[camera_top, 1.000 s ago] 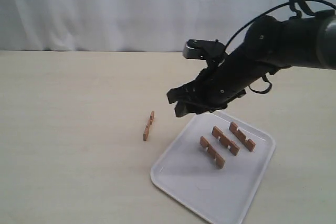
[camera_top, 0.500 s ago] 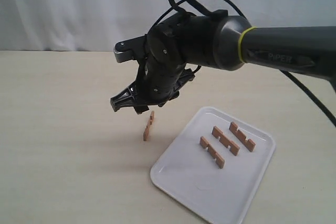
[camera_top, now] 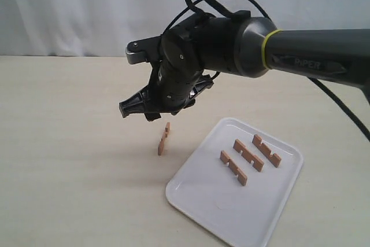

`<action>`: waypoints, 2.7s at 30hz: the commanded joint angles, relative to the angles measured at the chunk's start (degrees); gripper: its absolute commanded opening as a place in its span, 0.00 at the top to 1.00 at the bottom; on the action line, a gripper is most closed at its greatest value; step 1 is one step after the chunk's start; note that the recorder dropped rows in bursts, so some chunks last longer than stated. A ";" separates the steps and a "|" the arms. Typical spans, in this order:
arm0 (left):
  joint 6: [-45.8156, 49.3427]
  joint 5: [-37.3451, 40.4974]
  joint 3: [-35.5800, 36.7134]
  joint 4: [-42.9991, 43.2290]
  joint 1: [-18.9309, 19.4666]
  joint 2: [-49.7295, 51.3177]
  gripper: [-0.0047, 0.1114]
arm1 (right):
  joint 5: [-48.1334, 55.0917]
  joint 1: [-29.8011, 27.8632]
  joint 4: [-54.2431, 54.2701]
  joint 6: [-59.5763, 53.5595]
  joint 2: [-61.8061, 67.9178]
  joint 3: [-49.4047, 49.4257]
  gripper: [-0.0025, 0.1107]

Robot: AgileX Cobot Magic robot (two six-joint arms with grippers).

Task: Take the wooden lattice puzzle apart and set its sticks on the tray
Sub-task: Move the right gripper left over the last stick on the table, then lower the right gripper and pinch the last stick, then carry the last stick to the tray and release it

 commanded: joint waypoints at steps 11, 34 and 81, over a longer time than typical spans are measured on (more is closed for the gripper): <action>-0.18 -0.66 0.13 0.08 0.06 0.02 0.96 | -2.37 -0.06 -12.44 12.63 7.83 -1.63 0.55; -0.18 -0.66 0.13 0.08 0.06 0.02 0.96 | -6.88 -0.06 -10.02 15.46 14.84 -2.21 0.86; -0.18 -0.66 0.13 0.08 0.06 0.02 0.96 | -10.68 -0.06 2.80 -13.36 -9.51 29.30 0.94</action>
